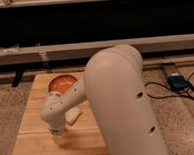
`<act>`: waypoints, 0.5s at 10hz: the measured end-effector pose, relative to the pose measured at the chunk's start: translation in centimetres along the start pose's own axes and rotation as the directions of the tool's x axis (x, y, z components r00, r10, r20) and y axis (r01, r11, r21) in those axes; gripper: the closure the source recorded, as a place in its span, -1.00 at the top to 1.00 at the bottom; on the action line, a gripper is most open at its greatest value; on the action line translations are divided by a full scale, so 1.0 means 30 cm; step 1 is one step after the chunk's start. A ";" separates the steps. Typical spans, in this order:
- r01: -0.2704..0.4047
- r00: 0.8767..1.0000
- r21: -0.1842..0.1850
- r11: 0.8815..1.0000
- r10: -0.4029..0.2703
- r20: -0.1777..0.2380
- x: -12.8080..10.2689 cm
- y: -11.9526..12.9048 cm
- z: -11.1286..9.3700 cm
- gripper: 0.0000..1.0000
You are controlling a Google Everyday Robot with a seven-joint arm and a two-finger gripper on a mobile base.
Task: Drag the pepper across the table
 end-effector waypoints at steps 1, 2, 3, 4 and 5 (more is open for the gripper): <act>-0.009 1.000 -0.010 1.000 0.008 -0.012 -0.001 0.004 0.002 0.60; -0.014 1.000 -0.015 1.000 0.014 -0.023 -0.001 0.007 0.005 0.60; -0.034 0.998 -0.021 0.999 0.033 -0.047 0.001 0.011 0.010 0.60; -0.054 0.997 -0.023 0.998 0.052 -0.063 -0.003 0.017 0.013 0.60; -0.070 0.995 -0.020 0.997 0.068 -0.072 -0.004 0.021 0.012 0.60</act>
